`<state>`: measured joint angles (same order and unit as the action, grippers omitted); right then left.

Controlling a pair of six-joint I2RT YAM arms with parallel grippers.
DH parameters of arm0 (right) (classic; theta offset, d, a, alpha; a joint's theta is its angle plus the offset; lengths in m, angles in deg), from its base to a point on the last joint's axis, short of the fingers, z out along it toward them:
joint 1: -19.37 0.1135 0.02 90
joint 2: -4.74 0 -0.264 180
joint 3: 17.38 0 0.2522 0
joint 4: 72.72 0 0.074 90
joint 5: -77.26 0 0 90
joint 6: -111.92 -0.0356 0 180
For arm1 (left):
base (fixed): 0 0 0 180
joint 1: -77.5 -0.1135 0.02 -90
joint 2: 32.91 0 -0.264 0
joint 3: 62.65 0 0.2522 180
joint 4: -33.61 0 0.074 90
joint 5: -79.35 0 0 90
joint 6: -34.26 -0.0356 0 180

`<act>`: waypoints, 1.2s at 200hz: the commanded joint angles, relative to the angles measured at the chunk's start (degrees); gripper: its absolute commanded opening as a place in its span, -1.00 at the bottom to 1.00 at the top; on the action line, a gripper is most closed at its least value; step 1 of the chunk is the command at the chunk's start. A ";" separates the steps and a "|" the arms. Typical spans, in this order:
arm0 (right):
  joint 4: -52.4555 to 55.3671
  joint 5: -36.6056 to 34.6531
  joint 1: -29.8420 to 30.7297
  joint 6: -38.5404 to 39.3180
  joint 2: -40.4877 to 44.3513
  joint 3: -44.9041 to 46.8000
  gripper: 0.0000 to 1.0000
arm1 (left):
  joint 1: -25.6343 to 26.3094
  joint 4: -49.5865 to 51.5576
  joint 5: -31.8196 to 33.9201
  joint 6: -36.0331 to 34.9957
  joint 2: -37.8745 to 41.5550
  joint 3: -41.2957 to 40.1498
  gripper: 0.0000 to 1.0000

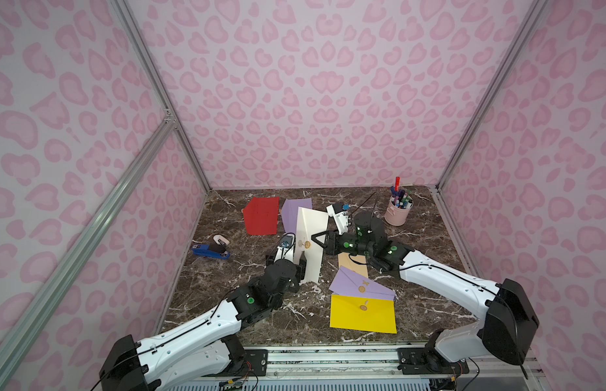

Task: Open the envelope
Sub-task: Open the envelope flap on the envelope.

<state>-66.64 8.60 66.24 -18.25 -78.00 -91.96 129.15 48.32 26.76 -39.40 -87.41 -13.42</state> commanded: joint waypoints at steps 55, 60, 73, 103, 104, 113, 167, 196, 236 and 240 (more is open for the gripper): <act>0.39 1.50 0.30 0.96 -0.13 -0.18 -1.00 | -0.31 0.82 1.95 0.19 0.17 -0.04 0.54; 0.39 1.51 0.31 0.96 -0.09 -0.16 -1.00 | -0.26 0.81 1.88 0.19 0.25 -0.04 0.54; 0.39 1.42 0.32 1.05 -0.08 -0.13 -1.00 | -0.29 0.84 1.90 0.19 0.19 -0.04 0.54; 0.47 1.46 0.24 1.05 -0.05 -0.17 -1.00 | -0.24 0.89 2.04 0.19 0.25 -0.04 0.54; 0.47 1.48 0.24 1.05 -0.05 -0.18 -1.00 | -0.29 0.89 2.09 0.23 0.26 -0.04 0.54; 0.48 1.51 0.26 1.13 0.03 -0.16 -1.00 | -0.27 1.13 2.42 0.19 0.35 0.10 0.54; 1.72 1.92 0.30 2.27 1.34 0.45 -1.00 | -1.18 4.17 6.78 1.76 2.71 0.13 0.57; 1.27 3.56 0.27 2.46 2.29 1.20 -1.00 | -2.09 5.14 7.38 2.42 3.81 -0.13 0.59; -0.05 6.09 0.41 2.37 3.45 2.26 -1.00 | -2.69 6.81 8.84 3.50 4.17 0.09 0.61; -0.17 6.40 0.41 2.37 3.59 2.27 -1.00 | -2.74 6.99 9.03 3.59 4.15 0.13 0.61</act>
<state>-65.09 12.21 66.55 -16.37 -75.18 -90.06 126.62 53.68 33.73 -36.93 -83.50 -13.42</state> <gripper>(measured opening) 0.049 0.802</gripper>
